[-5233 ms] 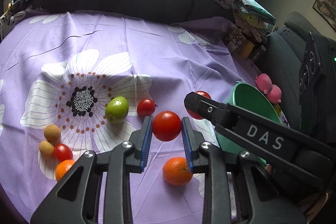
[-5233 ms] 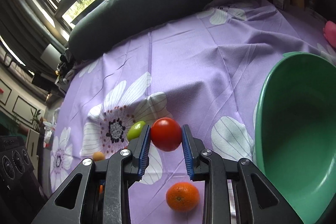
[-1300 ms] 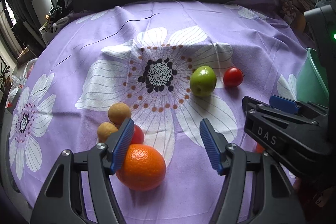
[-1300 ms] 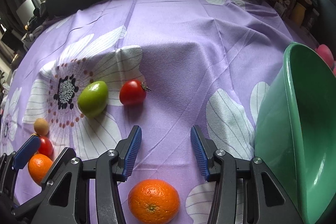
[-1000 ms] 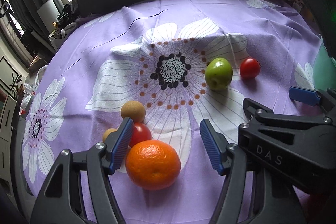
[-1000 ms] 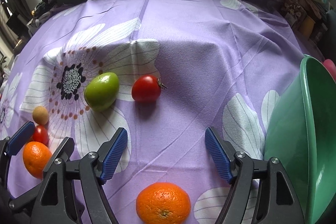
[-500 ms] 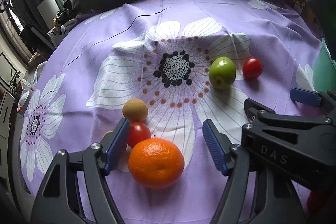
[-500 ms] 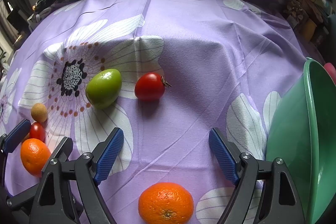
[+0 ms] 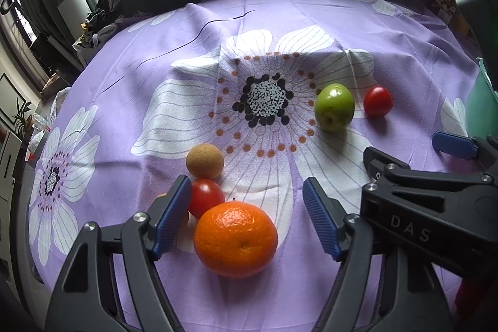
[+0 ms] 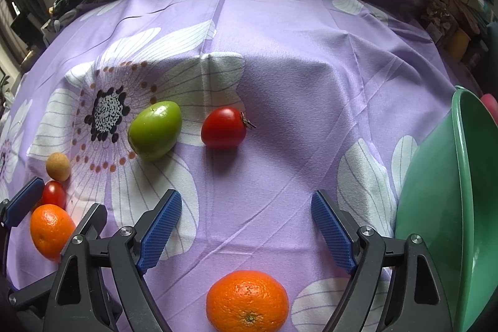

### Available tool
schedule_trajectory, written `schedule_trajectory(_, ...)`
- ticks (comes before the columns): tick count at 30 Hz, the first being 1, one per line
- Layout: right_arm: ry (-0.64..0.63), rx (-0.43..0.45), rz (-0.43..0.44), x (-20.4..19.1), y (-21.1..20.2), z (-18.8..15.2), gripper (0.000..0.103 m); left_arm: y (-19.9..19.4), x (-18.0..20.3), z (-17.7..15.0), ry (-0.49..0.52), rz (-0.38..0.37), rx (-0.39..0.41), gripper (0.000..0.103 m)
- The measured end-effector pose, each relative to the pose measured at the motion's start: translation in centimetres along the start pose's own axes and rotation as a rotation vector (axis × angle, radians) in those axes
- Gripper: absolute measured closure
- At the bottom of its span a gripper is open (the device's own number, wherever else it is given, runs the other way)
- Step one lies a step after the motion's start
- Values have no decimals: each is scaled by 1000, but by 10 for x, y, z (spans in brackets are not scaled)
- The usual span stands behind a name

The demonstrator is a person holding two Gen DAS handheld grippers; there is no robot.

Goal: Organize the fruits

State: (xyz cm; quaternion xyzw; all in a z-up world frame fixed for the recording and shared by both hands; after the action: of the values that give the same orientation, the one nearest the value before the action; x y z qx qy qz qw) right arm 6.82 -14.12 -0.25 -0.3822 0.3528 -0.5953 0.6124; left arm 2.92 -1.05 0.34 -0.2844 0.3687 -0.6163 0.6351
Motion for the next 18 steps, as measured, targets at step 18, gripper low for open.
schedule_trajectory(18,-3,-2,1,-1,1,0,16,1,-1,-1,-3,-7,0,29)
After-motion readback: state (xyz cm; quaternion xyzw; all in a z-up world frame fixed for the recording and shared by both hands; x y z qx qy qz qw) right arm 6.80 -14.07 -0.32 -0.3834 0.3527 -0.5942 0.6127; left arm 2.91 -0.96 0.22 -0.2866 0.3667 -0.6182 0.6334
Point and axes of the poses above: each gripper's, at about its wrist camera, not at the fingertips, and y roughly the way its jaws point, x to its right, z to its top, the point moved 1 cm from there along y, roughly the way its jaws point, and after that the axes turned 1 degree about -y, right-handed, at the moved point
